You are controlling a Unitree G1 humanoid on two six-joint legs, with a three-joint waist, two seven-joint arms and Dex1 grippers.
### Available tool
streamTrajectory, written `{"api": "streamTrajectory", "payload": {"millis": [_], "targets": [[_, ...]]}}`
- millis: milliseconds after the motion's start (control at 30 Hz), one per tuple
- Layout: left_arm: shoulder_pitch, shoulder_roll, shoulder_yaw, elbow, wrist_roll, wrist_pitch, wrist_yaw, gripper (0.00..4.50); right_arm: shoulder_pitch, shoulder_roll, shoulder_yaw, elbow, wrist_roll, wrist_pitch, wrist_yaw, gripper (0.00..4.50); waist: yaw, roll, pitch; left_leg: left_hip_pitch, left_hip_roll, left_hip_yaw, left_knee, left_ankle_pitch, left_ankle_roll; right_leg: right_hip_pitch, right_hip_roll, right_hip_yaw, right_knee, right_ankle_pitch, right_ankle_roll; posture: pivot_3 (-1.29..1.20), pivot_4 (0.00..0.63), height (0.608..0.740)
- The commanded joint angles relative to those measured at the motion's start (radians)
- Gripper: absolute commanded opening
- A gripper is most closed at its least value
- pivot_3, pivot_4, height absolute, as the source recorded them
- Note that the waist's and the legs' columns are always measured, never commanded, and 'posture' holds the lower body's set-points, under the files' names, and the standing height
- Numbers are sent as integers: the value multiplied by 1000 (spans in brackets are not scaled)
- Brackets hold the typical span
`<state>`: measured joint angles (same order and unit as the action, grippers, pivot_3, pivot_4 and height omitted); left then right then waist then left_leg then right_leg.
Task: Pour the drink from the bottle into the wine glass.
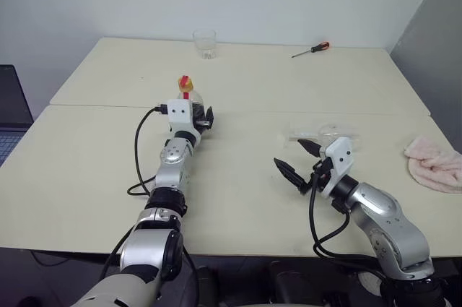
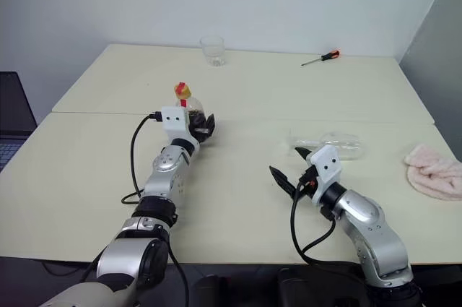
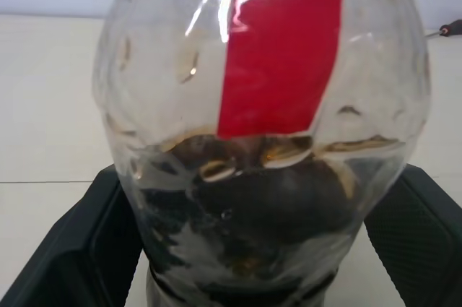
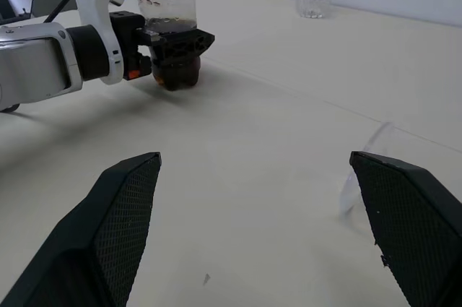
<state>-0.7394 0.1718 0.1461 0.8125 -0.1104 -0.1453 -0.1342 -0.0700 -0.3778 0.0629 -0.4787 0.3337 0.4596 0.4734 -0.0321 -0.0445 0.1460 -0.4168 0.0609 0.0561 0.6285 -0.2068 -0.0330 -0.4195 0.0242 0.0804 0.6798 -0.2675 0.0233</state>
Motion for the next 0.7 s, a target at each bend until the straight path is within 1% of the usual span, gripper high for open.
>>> {"api": "streamTrajectory", "payload": {"millis": [33,167,233,267,367,433,533,700], "targets": [[-49,16,5,26,6,-61,-17,3798,-7,0,-5,-30,-1,-10,-3,4500,0,0,0,0,0,0,0,0,0,0,0,0,0,0,0,0,150,740],[-53,18,-6,41,11,-83,-34,2670,-12,-7,-14,-28,-4,-13,-1,4500,0,0,0,0,0,0,0,0,0,0,0,0,0,0,0,0,150,740],[-41,15,-23,19,15,-88,-63,2258,-25,-17,-28,-24,2,-8,4,4500,0,0,0,0,0,0,0,0,0,0,0,-1,0,0,0,0,150,740],[-33,11,-37,-4,18,-85,-87,2145,-48,-21,-45,-26,13,2,2,4500,0,0,0,-1,0,-1,0,0,0,0,0,-1,0,0,0,0,150,740],[-16,0,-67,-65,17,-59,-144,1994,-124,-19,-88,-40,63,48,-12,4500,0,0,0,-1,0,0,0,0,0,0,0,-1,0,0,0,0,150,740],[3,-11,-105,-140,19,-16,-192,1974,-231,-11,-117,-53,112,124,-39,4500,-1,0,0,-1,0,-1,0,0,0,0,0,-2,0,0,0,0,150,740],[58,-25,-192,-314,29,85,-271,1972,-411,-3,-127,-49,137,251,-110,4500,-3,1,1,-1,1,-1,0,0,0,-1,0,-1,1,0,0,0,150,740],[154,-33,-259,-543,10,230,-329,1946,-527,-11,-111,-39,121,440,-212,4500,0,1,1,-2,2,-2,0,0,0,-1,0,-4,1,0,-2,0,150,740]]}}
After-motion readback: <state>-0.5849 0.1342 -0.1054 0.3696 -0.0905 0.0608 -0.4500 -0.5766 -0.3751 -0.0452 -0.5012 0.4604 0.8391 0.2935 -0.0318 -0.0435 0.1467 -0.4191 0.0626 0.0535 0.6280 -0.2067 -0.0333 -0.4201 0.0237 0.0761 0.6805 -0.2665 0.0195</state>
